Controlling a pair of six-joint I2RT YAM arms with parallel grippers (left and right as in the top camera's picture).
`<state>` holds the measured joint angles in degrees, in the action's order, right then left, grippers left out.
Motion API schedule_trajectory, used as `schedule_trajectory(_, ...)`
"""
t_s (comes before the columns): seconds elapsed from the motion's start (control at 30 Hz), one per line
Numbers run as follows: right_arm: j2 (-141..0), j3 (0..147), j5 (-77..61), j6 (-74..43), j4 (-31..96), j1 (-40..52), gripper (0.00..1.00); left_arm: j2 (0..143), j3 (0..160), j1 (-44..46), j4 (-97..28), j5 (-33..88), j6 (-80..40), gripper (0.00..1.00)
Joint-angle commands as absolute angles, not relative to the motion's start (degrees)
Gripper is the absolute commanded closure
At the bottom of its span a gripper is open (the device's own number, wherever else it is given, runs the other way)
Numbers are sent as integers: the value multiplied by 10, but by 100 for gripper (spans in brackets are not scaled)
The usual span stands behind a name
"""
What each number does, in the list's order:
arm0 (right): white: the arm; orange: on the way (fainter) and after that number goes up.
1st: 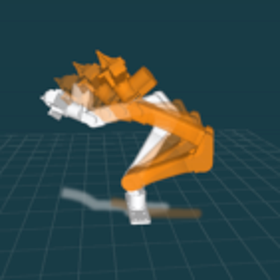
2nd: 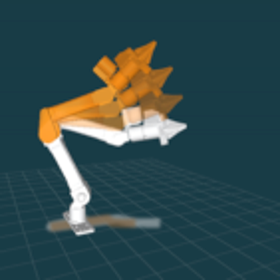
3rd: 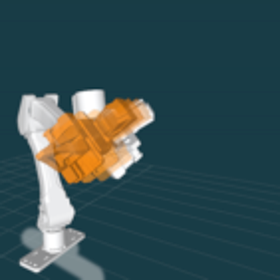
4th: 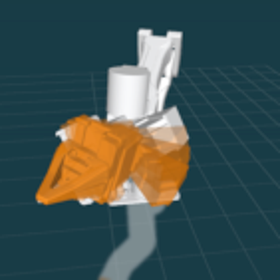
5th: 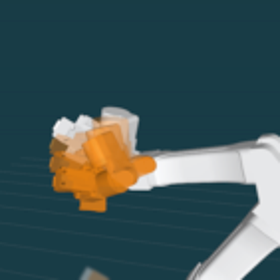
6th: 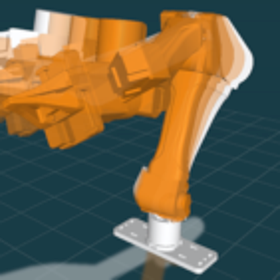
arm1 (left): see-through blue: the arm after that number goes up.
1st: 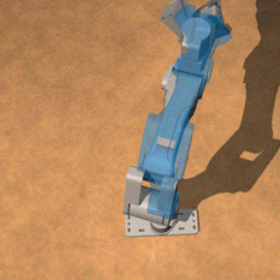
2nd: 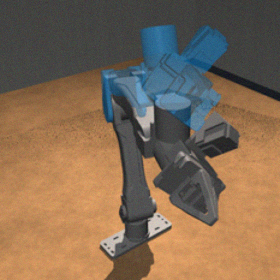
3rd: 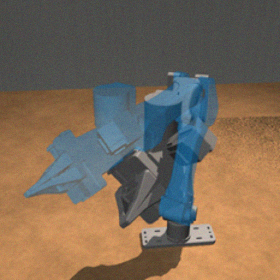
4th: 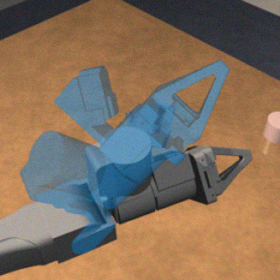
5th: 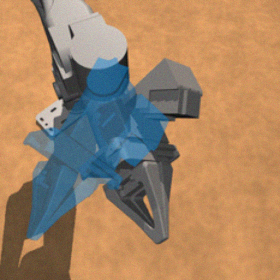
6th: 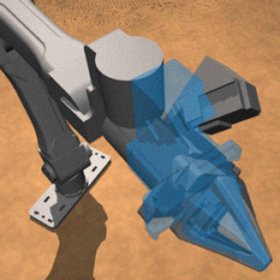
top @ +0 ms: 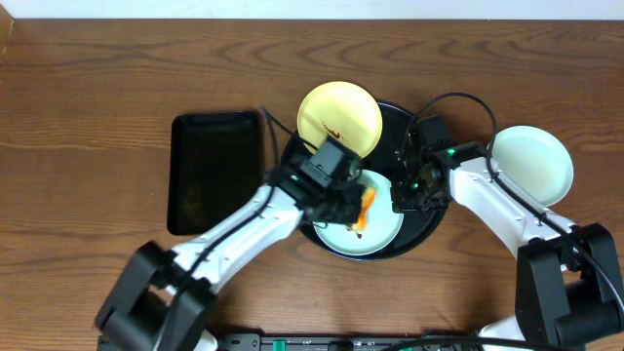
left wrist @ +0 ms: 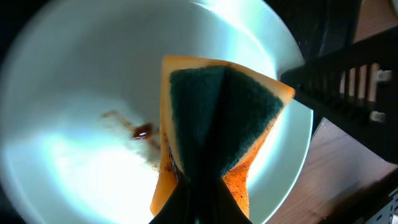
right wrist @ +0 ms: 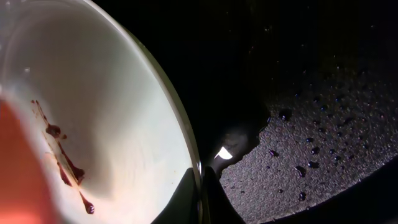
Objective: Clean dirty plates on tray and stack at the side
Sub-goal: 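Scrub the second green plate with the sponge in the left gripper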
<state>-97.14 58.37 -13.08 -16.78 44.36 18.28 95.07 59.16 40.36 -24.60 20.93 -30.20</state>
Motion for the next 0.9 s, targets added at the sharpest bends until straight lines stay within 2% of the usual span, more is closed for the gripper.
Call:
schedule_trajectory(0.0, -977, 581, -136, -178, 446, 188, 99, 980, 590, 428, -224, 235, -338, 92)
schedule_trajectory(0.2, -977, 581, -136, -178, 446, 188, 99, 1010, 590, 453, -222, 231, -346, 92)
schedule_trajectory(0.5, -977, 581, -136, -178, 457, 188, 99, 1015, 590, 447, -281, 61, -346, 92)
schedule_trajectory(0.87, -977, 581, -135, -175, 472, 188, 99, 1015, 590, 402, -262, 33, -344, 92)
